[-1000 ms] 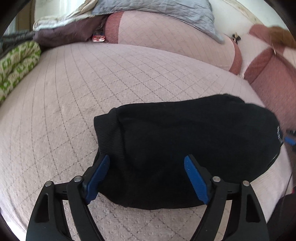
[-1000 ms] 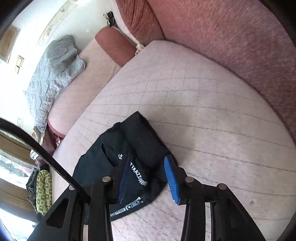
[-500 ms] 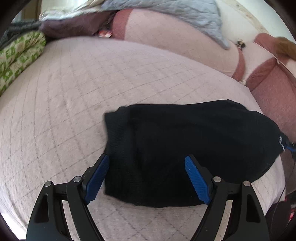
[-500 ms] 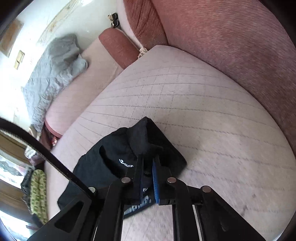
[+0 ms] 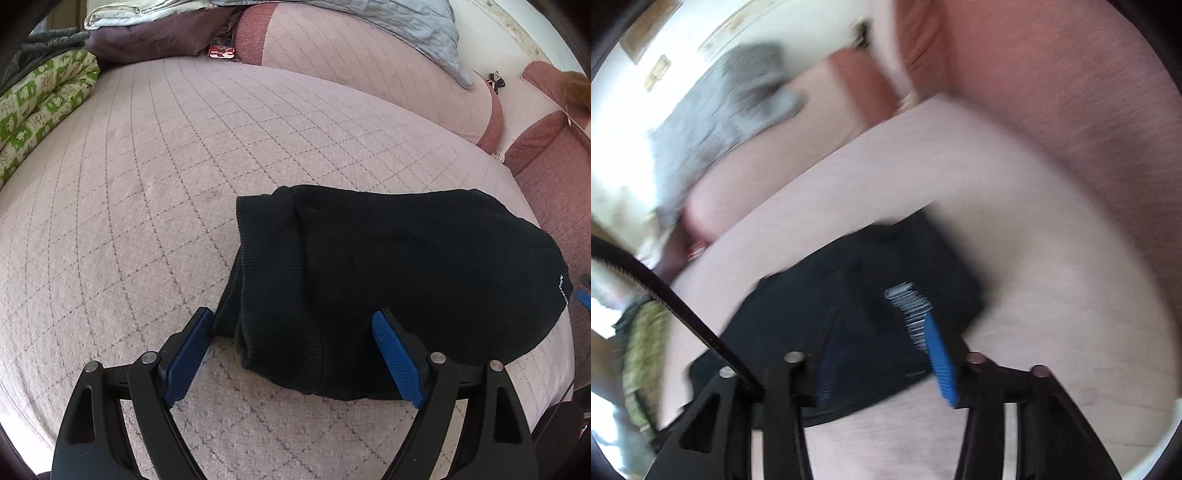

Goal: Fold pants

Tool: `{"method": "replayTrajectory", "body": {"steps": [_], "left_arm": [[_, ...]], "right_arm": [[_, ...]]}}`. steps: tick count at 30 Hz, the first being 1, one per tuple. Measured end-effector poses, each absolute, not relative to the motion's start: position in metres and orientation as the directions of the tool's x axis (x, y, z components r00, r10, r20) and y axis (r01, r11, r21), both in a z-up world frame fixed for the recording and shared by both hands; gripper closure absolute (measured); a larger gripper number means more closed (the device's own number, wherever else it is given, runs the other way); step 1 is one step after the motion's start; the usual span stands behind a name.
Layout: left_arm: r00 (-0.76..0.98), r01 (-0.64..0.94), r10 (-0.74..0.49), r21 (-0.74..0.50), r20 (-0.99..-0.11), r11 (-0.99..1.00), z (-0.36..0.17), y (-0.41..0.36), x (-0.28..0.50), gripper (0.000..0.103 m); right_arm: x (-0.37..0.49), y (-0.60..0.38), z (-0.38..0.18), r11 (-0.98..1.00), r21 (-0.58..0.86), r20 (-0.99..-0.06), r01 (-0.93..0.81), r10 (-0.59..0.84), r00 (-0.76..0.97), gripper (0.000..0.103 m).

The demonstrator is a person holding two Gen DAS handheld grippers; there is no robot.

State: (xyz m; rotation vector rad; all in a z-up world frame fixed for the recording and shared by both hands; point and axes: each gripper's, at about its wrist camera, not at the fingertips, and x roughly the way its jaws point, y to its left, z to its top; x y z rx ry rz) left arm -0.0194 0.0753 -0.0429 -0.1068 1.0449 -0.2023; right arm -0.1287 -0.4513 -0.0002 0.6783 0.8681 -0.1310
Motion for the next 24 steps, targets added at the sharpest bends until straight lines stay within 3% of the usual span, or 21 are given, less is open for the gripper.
{"method": "replayTrajectory", "body": {"steps": [3,5,8,14,17,19,21,22,23,24], "left_arm": [[0.478,0.112,-0.318,-0.302,-0.819,0.947,-0.035,0.093,-0.020,0.017],[0.541,0.052,-0.376,-0.417,-0.752,0.908,-0.020,0.127,-0.024,0.017],[0.612,-0.082,-0.318,-0.458,-0.724,0.885,-0.013,0.177,-0.027,0.018],[0.536,-0.097,-0.386,-0.509,-0.751,0.855,-0.036,0.182,-0.021,0.019],[0.538,-0.042,-0.340,-0.428,-0.771,0.903,-0.035,0.156,-0.020,0.019],[0.525,-0.007,-0.351,-0.417,-0.775,0.909,-0.038,0.144,-0.022,0.019],[0.523,0.011,-0.355,-0.410,-0.775,0.912,-0.042,0.133,-0.024,0.021],[0.520,0.027,-0.369,-0.417,-0.771,0.909,-0.042,0.127,-0.025,0.046],[0.499,0.041,-0.406,-0.447,-0.766,0.894,-0.045,0.124,-0.023,0.079],[0.467,0.043,-0.444,-0.482,-0.765,0.875,-0.052,0.123,-0.021,0.081]], "right_arm": [[-0.106,-0.443,-0.045,0.730,0.543,-0.795,0.415,0.288,0.534,0.051],[-0.109,-0.448,-0.060,0.642,0.603,-0.768,0.473,0.307,0.562,0.051],[-0.112,-0.445,-0.054,0.580,0.668,-0.727,0.467,0.374,0.576,0.049],[-0.064,-0.346,0.000,0.790,0.593,-0.730,0.155,0.447,0.517,0.048],[-0.026,-0.271,0.011,0.782,0.622,-0.697,-0.038,0.575,0.428,0.048],[0.003,-0.219,0.014,0.749,0.650,-0.677,-0.131,0.649,0.347,0.042],[0.027,-0.175,0.014,0.759,0.625,-0.704,-0.179,0.648,0.291,0.041],[0.025,-0.150,0.011,0.774,0.600,-0.726,-0.203,0.633,0.269,0.041],[0.036,-0.125,0.010,0.790,0.570,-0.754,-0.227,0.612,0.240,0.041],[0.047,-0.098,0.008,0.803,0.539,-0.783,-0.255,0.589,0.202,0.041]]}}
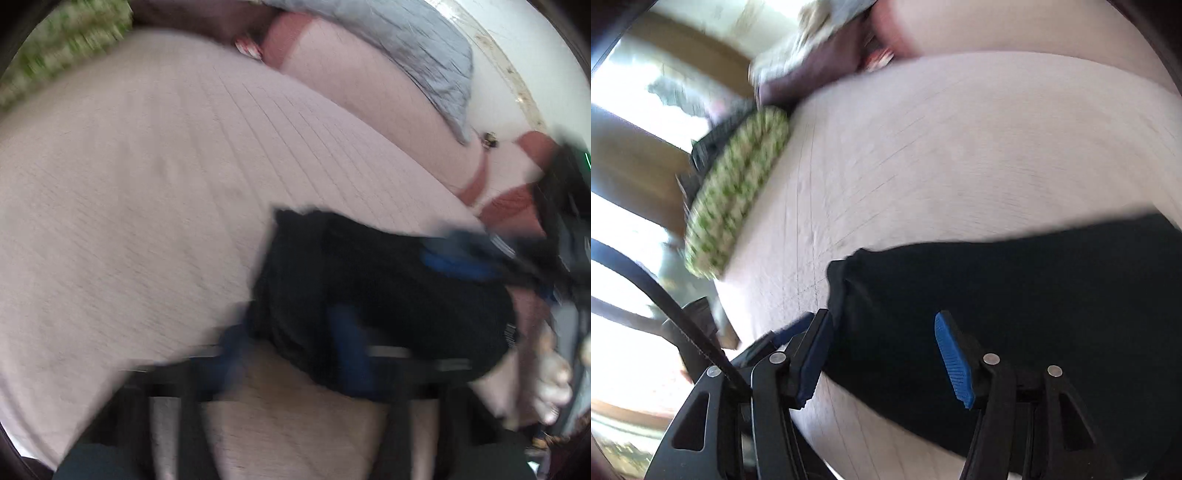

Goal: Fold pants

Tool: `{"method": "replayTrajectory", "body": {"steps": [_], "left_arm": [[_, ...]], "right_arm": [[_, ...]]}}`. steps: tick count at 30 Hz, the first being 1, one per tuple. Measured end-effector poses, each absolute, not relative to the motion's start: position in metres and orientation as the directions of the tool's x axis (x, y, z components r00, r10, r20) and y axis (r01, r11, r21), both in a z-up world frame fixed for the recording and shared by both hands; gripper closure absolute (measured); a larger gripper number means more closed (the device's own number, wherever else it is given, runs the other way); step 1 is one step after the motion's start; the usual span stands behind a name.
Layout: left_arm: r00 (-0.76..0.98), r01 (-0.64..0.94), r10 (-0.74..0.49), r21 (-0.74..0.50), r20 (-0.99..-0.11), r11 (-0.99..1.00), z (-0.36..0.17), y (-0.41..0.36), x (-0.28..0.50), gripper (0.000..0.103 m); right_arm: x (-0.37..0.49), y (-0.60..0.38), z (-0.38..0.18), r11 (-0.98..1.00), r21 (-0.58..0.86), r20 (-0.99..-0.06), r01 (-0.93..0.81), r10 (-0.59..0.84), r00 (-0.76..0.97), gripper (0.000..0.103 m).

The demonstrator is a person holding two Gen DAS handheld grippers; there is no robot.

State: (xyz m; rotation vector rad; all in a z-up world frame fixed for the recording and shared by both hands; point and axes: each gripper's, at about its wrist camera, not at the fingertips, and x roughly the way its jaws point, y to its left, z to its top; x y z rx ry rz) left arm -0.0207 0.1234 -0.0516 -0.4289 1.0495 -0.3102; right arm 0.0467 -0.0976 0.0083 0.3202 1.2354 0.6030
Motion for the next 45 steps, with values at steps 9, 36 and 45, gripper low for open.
{"method": "replayTrajectory", "body": {"steps": [9,36,45], "left_arm": [[0.464,-0.032,-0.540,-0.622,-0.703,0.782,-0.063,0.148,-0.020,0.080],[0.322,0.212,-0.712,-0.685,-0.625,0.697,-0.021,-0.034,-0.005,0.082],[0.353,0.294,-0.667,-0.599,-0.656,0.745,0.000,-0.009,-0.030,0.063]], "right_arm": [[0.103,0.039,-0.030,0.903,0.222,-0.965,-0.369,0.257,0.049,0.030],[0.060,-0.169,-0.004,0.981,0.153,-0.926,-0.117,0.184,0.330,0.085],[0.012,-0.273,-0.006,0.978,0.202,-0.858,0.047,0.154,0.490,0.069]]}}
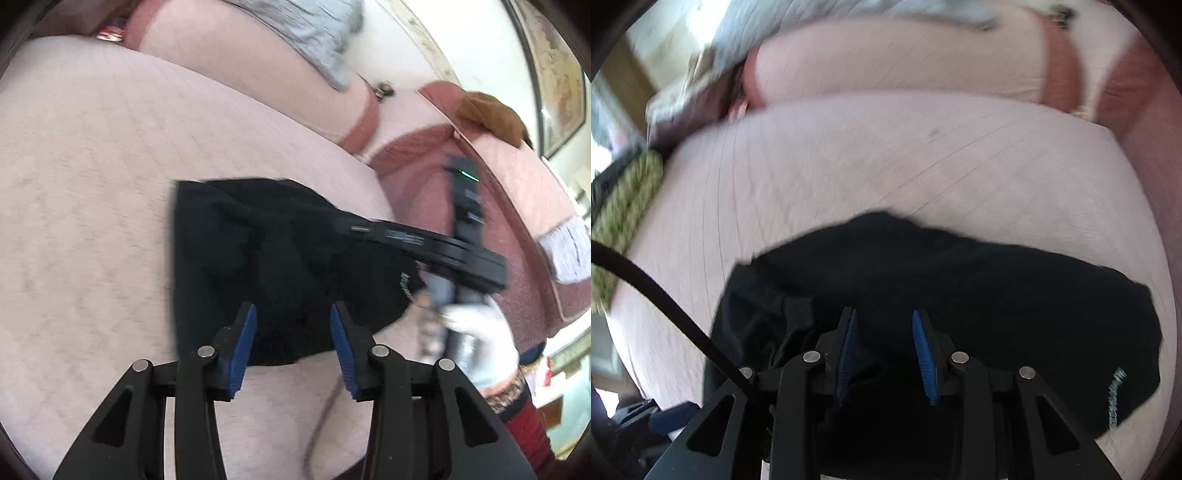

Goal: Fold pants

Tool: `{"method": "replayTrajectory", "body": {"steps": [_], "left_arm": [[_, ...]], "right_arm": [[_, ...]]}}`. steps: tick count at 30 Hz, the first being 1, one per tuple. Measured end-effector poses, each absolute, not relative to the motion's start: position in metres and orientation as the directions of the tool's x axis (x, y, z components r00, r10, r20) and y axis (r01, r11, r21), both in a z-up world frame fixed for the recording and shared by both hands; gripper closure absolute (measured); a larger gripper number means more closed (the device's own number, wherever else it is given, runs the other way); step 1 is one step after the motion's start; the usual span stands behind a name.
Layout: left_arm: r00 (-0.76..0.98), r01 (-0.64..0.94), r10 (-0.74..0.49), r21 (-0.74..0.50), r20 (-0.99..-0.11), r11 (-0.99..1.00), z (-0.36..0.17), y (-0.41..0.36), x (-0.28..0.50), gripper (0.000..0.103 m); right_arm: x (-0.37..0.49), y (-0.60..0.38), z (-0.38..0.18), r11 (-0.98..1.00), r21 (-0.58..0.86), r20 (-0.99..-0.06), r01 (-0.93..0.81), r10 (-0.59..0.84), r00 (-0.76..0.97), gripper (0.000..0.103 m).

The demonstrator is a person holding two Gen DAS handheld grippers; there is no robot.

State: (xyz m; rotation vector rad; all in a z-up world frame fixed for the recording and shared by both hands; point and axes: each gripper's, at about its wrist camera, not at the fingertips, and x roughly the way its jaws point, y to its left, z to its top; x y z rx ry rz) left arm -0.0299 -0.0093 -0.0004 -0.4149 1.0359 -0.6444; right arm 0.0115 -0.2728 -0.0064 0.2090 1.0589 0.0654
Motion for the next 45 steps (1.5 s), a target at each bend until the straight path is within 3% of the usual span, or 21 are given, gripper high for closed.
{"method": "replayTrajectory", "body": {"steps": [4,9,13,18,20,21,27,32,35,37,39,42,44,45], "left_arm": [[0.369,0.194,-0.608,-0.582,-0.703,0.790,-0.019,0.008,-0.015,0.063],[0.350,0.144,-0.552,-0.539,-0.757,0.830,-0.044,0.003,-0.018,0.063],[0.342,0.126,-0.541,-0.533,-0.769,0.837,-0.045,-0.007,-0.018,0.063],[0.348,0.111,-0.528,-0.525,-0.775,0.844,-0.046,-0.005,-0.027,0.063],[0.352,0.109,-0.515,-0.512,-0.782,0.852,-0.045,-0.005,-0.029,0.063],[0.354,0.111,-0.510,-0.506,-0.784,0.855,-0.043,-0.005,-0.029,0.063],[0.393,0.160,-0.475,-0.450,-0.787,0.879,-0.026,-0.026,-0.022,0.060],[0.389,0.211,-0.470,-0.420,-0.792,0.882,-0.026,-0.055,-0.013,0.059],[0.362,0.236,-0.436,-0.371,-0.824,0.898,-0.040,-0.075,-0.007,0.058],[0.362,0.234,-0.393,-0.325,-0.845,0.916,-0.052,-0.080,-0.007,0.053],[0.391,0.254,-0.377,-0.295,-0.840,0.921,-0.055,-0.084,-0.009,0.051],[0.398,0.281,-0.383,-0.286,-0.834,0.916,-0.056,-0.086,-0.011,0.042],[0.398,0.284,-0.388,-0.291,-0.831,0.914,-0.056,-0.087,-0.010,0.036],[0.398,0.284,-0.389,-0.292,-0.831,0.913,-0.056,-0.088,-0.010,0.036]], "right_arm": [[-0.017,-0.267,0.003,0.894,0.446,-0.747,-0.028,0.390,0.539,0.068],[-0.035,-0.246,-0.020,0.809,0.578,-0.656,-0.103,0.536,0.532,0.068],[-0.027,-0.232,-0.045,0.890,0.449,-0.728,-0.073,0.412,0.548,0.065],[-0.024,-0.217,-0.046,0.893,0.425,-0.718,-0.146,0.431,0.546,0.065],[-0.024,-0.213,-0.048,0.894,0.419,-0.727,-0.159,0.435,0.531,0.092],[-0.023,-0.218,-0.046,0.896,0.418,-0.736,-0.153,0.432,0.522,0.098],[-0.044,-0.259,-0.030,0.896,0.440,-0.721,-0.062,0.393,0.570,0.098],[-0.059,-0.290,-0.050,0.894,0.440,-0.789,0.084,0.340,0.512,0.098],[-0.057,-0.289,-0.057,0.900,0.423,-0.813,0.107,0.325,0.483,0.091],[-0.058,-0.293,-0.058,0.891,0.430,-0.814,0.146,0.313,0.489,0.082],[-0.065,-0.305,-0.050,0.870,0.458,-0.783,0.180,0.299,0.546,0.081],[-0.078,-0.323,-0.026,0.799,0.592,-0.614,0.109,0.359,0.703,0.077],[-0.081,-0.328,-0.022,0.710,0.704,-0.495,0.024,0.466,0.734,0.068],[-0.079,-0.328,-0.028,0.673,0.740,-0.472,0.010,0.509,0.720,0.058]]}}
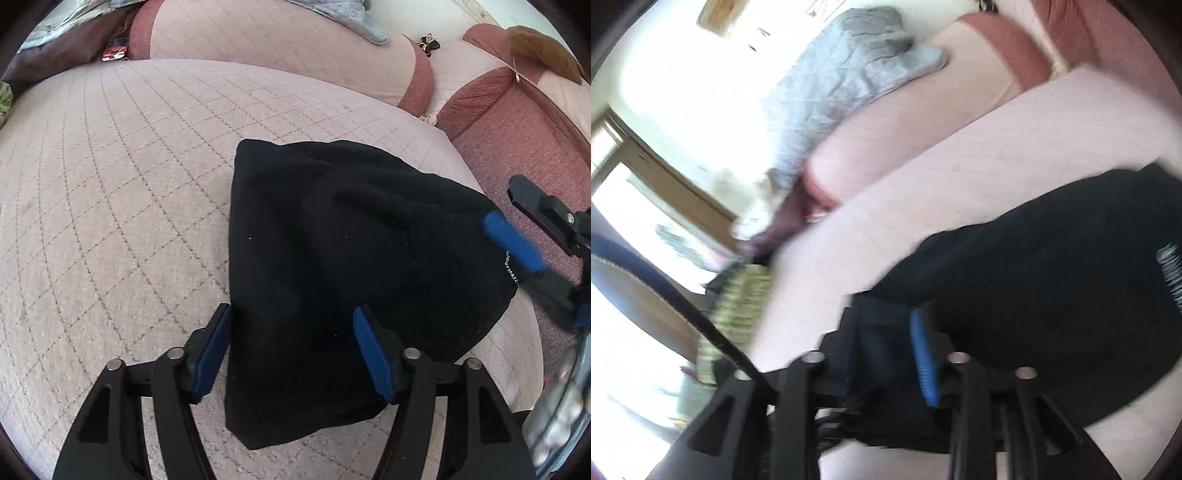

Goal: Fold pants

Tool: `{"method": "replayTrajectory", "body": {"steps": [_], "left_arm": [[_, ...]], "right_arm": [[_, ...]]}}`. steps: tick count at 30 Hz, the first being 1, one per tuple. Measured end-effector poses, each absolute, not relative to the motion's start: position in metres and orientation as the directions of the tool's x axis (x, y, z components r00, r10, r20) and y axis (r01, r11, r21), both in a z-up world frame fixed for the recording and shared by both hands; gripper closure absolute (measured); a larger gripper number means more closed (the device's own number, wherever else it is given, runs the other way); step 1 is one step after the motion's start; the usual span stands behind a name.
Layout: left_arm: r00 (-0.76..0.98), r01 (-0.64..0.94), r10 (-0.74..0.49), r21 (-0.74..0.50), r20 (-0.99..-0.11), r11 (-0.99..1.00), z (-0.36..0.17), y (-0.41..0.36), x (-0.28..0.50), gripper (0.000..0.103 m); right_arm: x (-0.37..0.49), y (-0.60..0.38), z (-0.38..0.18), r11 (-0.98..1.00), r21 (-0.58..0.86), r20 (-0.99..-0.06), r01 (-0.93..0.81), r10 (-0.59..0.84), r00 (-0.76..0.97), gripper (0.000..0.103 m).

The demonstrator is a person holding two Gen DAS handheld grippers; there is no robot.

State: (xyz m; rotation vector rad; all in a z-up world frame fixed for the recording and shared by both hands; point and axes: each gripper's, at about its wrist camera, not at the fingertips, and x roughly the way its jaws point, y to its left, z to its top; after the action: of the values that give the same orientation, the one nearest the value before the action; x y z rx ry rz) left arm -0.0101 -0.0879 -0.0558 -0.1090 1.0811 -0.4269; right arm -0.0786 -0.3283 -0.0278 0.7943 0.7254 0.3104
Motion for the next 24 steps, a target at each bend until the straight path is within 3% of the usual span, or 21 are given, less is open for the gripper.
{"method": "replayTrajectory", "body": {"steps": [2,5,9,11,14,18,24], "left_arm": [[0.393,0.286,-0.392,-0.294,-0.832,0.912,-0.055,-0.087,-0.009,0.036],[0.360,0.273,-0.418,-0.334,-0.834,0.902,-0.050,-0.076,-0.010,0.036],[0.357,0.254,-0.454,-0.383,-0.816,0.888,-0.035,-0.056,-0.017,0.036],[0.367,0.268,-0.466,-0.388,-0.805,0.882,-0.023,-0.053,-0.020,0.036],[0.379,0.333,-0.499,-0.388,-0.780,0.859,0.000,-0.061,-0.022,0.036],[0.355,0.421,-0.540,-0.385,-0.763,0.821,0.021,-0.104,-0.012,0.036],[0.248,0.527,-0.561,-0.375,-0.790,0.763,0.031,-0.221,0.023,0.036]], "right_arm": [[-0.069,-0.324,-0.052,0.623,0.781,-0.494,0.049,0.568,0.658,0.055],[-0.057,-0.319,-0.081,0.683,0.710,-0.634,0.169,0.517,0.576,0.059],[-0.068,-0.333,-0.057,0.720,0.678,-0.616,0.152,0.442,0.652,0.058],[-0.088,-0.352,-0.039,0.770,0.617,-0.616,0.160,0.347,0.707,0.054],[-0.125,-0.387,-0.026,0.808,0.559,-0.590,0.187,0.229,0.775,0.040],[-0.183,-0.449,-0.033,0.809,0.473,-0.621,0.349,0.025,0.784,0.039],[-0.216,-0.508,-0.063,0.656,0.624,-0.625,0.425,0.093,0.775,0.037]]}}
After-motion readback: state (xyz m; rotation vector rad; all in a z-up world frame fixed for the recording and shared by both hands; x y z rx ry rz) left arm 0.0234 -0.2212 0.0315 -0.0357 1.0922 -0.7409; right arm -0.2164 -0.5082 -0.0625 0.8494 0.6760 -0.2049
